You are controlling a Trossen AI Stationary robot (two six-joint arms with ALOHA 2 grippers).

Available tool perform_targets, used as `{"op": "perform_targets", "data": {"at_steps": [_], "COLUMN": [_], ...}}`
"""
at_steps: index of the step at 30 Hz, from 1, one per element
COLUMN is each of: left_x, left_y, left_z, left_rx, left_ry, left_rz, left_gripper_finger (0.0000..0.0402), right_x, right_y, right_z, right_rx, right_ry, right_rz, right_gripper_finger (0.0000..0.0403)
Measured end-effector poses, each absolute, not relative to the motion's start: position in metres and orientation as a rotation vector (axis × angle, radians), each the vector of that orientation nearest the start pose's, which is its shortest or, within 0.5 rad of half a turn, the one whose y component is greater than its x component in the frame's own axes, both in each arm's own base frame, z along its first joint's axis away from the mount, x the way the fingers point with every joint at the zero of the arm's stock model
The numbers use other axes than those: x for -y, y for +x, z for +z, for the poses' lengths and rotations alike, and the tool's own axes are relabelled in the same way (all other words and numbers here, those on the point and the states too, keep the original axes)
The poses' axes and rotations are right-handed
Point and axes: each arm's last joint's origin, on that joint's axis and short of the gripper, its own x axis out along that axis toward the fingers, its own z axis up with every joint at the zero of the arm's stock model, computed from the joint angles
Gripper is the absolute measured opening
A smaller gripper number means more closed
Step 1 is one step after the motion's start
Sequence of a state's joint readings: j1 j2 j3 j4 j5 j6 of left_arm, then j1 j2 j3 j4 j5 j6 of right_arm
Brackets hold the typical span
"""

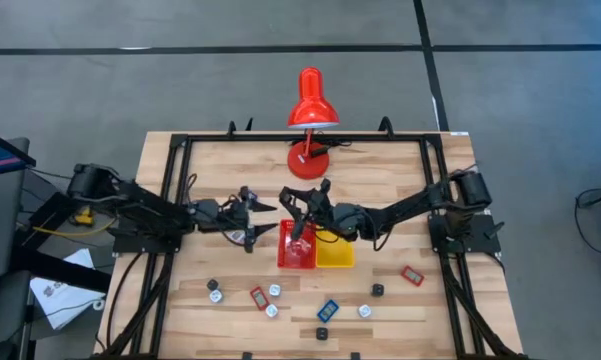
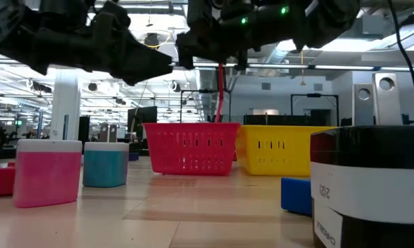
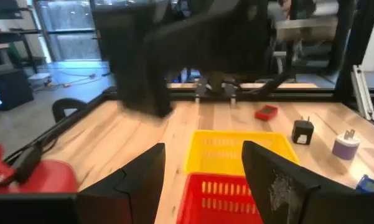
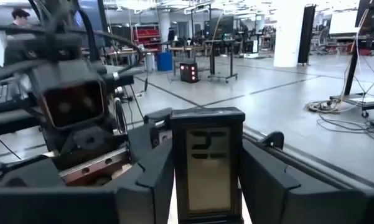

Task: Pick & Place Office items
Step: Put the black digital timer into the yellow bin

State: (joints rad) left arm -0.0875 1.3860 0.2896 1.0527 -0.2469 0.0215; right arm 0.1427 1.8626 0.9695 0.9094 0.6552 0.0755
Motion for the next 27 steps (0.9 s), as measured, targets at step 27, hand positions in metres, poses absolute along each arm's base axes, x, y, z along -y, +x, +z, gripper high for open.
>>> {"op": "perform_targets", "data": {"at_steps": [27], "left_x": [0.007], "left_y": [0.248], "left_z": [0.183], "left_rx": [0.022], "left_ry": [0.016], "left_rz": [0.298], "left_gripper_finger": [0.0208], "right_x": [-0.041], "right_y": [0.388], "right_z": [0.197], "right_rx": [0.054], "right_ry": [0.184], "right_rz": [-0.503], "right_gripper_finger": [0.0145]}}
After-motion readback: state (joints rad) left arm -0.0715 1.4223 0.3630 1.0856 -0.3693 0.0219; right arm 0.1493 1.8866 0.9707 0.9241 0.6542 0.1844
